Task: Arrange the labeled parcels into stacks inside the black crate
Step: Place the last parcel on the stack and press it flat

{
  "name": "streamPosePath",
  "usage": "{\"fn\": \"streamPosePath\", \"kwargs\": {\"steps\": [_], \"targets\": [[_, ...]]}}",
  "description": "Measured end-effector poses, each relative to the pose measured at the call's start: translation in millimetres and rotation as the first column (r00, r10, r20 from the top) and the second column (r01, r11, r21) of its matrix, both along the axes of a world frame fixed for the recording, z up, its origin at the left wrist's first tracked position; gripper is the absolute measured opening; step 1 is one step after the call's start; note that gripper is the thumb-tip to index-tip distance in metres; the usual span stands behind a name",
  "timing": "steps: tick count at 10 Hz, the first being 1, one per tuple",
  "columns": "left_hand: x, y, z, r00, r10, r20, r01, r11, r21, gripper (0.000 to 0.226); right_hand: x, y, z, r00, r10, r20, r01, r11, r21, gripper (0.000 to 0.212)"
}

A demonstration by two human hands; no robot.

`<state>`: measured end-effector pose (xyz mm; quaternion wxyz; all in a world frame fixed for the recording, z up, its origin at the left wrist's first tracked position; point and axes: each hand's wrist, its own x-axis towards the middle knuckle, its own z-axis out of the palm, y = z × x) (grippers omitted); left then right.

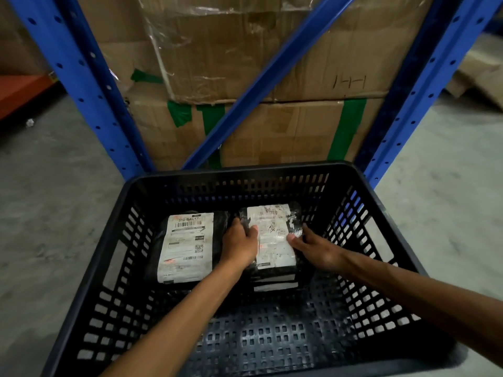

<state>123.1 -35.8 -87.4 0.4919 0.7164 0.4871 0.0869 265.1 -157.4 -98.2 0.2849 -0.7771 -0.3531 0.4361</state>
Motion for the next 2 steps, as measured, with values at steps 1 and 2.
{"fn": "streamPosePath", "kwargs": {"steps": [1,2], "targets": [[-5.2,6.1,31.6,0.996,-0.090,-0.008,0.091,0.996,0.014,0.069,9.7,-7.7,43.5,0.954,0.207,0.216,-0.176,0.972,-0.153,0.083],[-35.3,7.0,82.2,0.974,-0.225,-0.005,0.224,0.963,0.148,0.061,4.0,-33.0,104.3,0.813,0.405,0.417,-0.308,0.908,-0.283,0.084]]}}
